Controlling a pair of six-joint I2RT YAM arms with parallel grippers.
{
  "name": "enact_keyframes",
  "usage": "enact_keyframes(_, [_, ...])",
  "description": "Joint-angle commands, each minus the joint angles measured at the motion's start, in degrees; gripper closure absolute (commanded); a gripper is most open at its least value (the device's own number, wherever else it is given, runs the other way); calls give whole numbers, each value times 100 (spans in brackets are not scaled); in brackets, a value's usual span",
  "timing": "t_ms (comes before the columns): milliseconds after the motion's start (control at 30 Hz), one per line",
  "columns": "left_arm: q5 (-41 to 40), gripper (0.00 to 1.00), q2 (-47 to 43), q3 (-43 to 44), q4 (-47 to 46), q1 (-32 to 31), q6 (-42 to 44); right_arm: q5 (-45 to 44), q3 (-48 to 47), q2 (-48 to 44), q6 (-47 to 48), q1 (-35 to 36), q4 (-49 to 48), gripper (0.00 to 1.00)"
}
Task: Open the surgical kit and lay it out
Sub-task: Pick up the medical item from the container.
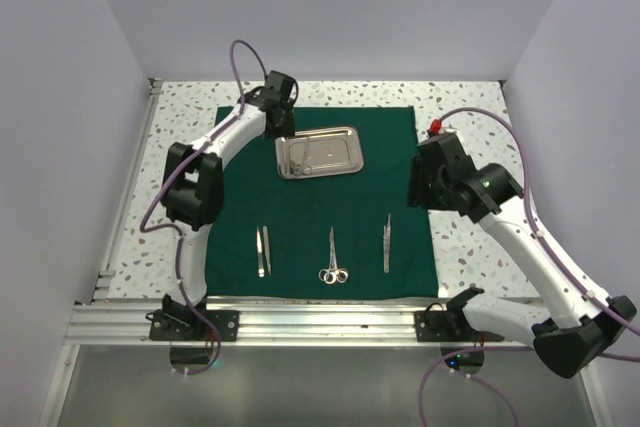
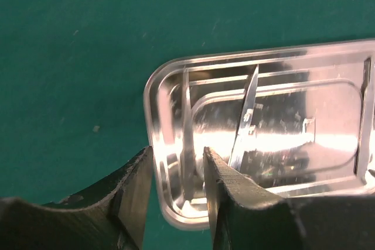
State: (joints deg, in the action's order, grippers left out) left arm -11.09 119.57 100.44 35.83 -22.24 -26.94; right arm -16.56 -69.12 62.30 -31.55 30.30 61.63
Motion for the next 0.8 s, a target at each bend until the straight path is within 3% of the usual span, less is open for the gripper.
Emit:
enact_keyframes(0, [186, 57, 593, 1097, 309, -8, 426, -269, -409, 255, -35, -25, -54, 46])
enact_keyframes(300, [125, 57, 1499, 2066, 442, 27, 584, -427, -813, 862, -27, -16, -133, 46])
enact_keyframes(767, [151, 58, 1622, 1452, 73, 114, 506, -471, -752, 1196, 8, -33, -300, 46])
